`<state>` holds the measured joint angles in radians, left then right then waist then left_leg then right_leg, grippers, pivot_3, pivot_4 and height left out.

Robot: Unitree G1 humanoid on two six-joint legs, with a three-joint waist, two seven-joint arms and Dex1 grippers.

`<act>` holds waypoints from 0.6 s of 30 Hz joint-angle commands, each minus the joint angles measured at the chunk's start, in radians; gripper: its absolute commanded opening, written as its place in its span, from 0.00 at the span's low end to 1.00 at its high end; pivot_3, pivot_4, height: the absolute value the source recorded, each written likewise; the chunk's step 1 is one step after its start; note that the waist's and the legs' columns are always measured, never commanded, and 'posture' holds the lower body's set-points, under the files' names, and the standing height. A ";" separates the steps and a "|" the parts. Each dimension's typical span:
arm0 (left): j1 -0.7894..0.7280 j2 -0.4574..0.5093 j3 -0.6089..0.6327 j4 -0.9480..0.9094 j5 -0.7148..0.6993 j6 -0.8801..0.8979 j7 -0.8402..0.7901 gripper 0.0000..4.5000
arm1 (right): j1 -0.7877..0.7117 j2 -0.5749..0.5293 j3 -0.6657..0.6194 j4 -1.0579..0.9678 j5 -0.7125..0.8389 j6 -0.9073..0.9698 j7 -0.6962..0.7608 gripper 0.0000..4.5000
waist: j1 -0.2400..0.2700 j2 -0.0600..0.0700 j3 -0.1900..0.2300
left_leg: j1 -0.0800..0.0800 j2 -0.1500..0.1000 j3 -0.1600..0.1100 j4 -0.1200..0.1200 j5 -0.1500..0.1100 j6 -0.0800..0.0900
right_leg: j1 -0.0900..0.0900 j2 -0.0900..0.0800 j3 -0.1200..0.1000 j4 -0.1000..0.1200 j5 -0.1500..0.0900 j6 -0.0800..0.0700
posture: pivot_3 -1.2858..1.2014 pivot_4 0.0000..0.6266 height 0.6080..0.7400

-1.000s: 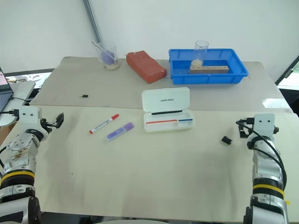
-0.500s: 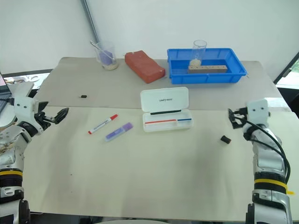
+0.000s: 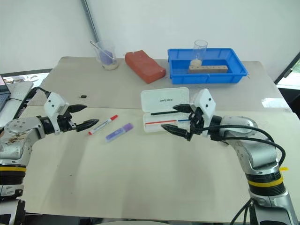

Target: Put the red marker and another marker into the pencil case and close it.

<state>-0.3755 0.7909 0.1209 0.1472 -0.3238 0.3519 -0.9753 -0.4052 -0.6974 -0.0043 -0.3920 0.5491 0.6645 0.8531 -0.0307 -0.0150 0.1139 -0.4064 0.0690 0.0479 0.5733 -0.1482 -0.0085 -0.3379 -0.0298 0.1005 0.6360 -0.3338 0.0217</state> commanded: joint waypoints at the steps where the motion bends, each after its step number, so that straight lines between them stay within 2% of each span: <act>1: -0.007 0.012 -0.006 -0.028 0.004 -0.007 -0.018 0.99 | -0.038 -0.002 0.002 -0.058 0.026 0.033 -0.010 1.00 | 0.002 0.000 0.000 | 0.000 0.000 0.000 0.000 0.000 0.000 | 0.000 0.000 0.000 0.000 0.000 0.000 | 0.52 0.24 1.00; 8: -0.016 -0.039 -0.046 -0.004 0.037 -0.041 0.008 0.99 | -0.037 0.020 0.023 -0.074 0.023 0.036 -0.029 1.00 | 0.014 0.000 0.000 | -0.001 0.000 0.000 0.000 0.000 0.000 | -0.001 0.000 0.000 0.000 0.000 -0.001 | 0.52 0.24 1.00; 15: -0.073 -0.086 -0.049 0.155 0.078 -0.117 0.053 0.99 | -0.036 0.042 0.040 -0.101 0.019 0.034 -0.052 1.00 | 0.016 0.000 0.000 | -0.002 0.000 0.000 0.000 0.000 0.000 | -0.002 0.000 0.000 0.000 0.000 -0.001 | 0.52 0.24 1.00; 18: -0.078 -0.104 -0.061 0.128 0.063 -0.118 0.031 0.99 | -0.031 0.038 0.035 -0.109 0.017 0.036 -0.059 1.00 | 0.016 -0.001 0.000 | -0.002 0.000 0.000 0.000 0.000 0.000 | -0.002 0.000 0.000 0.000 0.000 -0.001 | 0.52 0.24 1.00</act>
<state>-0.4304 0.6881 0.0581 0.3147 -0.2518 0.2558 -0.9325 -0.4259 -0.6557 0.0427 -0.4662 0.5629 0.7037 0.8011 -0.0149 -0.0156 0.1142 -0.4086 0.0689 0.0480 0.5732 -0.1482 -0.0083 -0.3402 -0.0295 0.1001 0.6359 -0.3335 0.0210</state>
